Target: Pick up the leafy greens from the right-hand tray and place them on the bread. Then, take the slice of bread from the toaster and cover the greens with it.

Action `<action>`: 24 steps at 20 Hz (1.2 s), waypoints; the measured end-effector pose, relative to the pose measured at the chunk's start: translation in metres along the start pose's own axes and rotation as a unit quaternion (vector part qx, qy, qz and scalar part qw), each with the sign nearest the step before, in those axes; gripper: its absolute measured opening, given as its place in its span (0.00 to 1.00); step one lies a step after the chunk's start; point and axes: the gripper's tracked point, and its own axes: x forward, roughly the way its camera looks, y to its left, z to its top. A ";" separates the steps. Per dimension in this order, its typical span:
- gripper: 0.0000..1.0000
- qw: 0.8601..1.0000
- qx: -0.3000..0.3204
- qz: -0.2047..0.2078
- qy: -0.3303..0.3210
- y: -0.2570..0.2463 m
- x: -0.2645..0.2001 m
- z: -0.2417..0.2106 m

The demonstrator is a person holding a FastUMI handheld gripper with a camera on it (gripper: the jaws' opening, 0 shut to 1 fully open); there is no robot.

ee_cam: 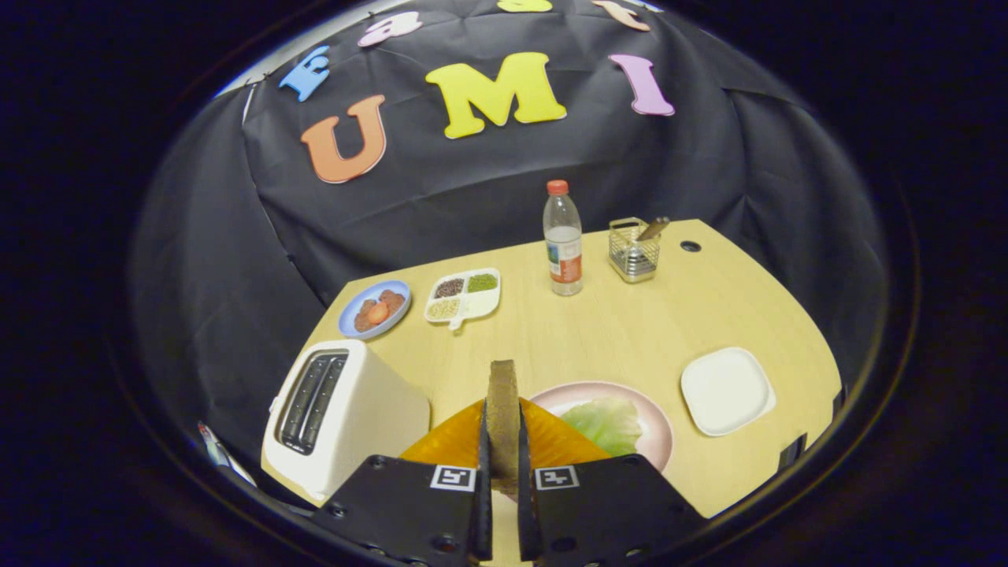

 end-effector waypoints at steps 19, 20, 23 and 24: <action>0.28 0.997 0.042 0.055 0.019 -0.095 0.045 -0.050; 0.29 0.997 0.041 0.056 0.015 -0.097 0.046 -0.050; 0.38 0.999 0.026 0.045 -0.002 -0.102 0.045 -0.049; 0.42 0.999 0.019 0.037 -0.010 -0.105 0.044 -0.048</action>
